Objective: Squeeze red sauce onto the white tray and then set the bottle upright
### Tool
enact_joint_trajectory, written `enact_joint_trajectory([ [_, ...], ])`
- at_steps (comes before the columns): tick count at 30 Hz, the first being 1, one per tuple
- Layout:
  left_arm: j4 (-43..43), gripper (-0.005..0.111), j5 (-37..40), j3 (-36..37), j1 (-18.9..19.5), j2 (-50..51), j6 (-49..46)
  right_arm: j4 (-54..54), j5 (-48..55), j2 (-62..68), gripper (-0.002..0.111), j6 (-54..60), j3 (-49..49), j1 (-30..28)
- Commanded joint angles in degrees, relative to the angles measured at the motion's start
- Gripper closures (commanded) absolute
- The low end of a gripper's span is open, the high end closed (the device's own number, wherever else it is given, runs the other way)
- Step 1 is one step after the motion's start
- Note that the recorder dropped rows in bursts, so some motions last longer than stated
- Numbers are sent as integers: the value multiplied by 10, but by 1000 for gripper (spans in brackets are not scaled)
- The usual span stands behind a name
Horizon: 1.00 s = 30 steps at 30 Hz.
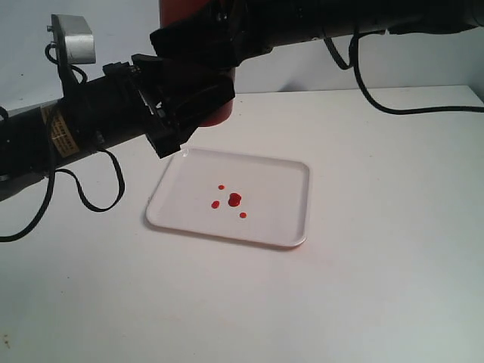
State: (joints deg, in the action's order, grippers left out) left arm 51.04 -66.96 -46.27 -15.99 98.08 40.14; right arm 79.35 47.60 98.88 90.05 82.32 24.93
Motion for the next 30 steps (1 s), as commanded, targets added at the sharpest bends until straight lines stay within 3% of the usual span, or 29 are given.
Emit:
enact_joint_trajectory([
  [1, -23, 107, -30, -4, -3, -6, -2, 8, -8, -4, 108, 0, -2, 3],
  [13, -23, 107, -30, -4, -3, -6, -2, 8, -11, -4, 108, 0, -2, 3],
  [23, -23, 95, -30, -4, -2, -6, -2, 8, -11, -4, 108, 0, -2, 3],
  [26, -23, 84, -30, -4, -2, -6, -2, 8, -11, -4, 108, 0, -2, 3],
  [30, -25, 54, -30, -4, -2, -6, -2, 8, -11, -4, 108, 0, -2, 3],
])
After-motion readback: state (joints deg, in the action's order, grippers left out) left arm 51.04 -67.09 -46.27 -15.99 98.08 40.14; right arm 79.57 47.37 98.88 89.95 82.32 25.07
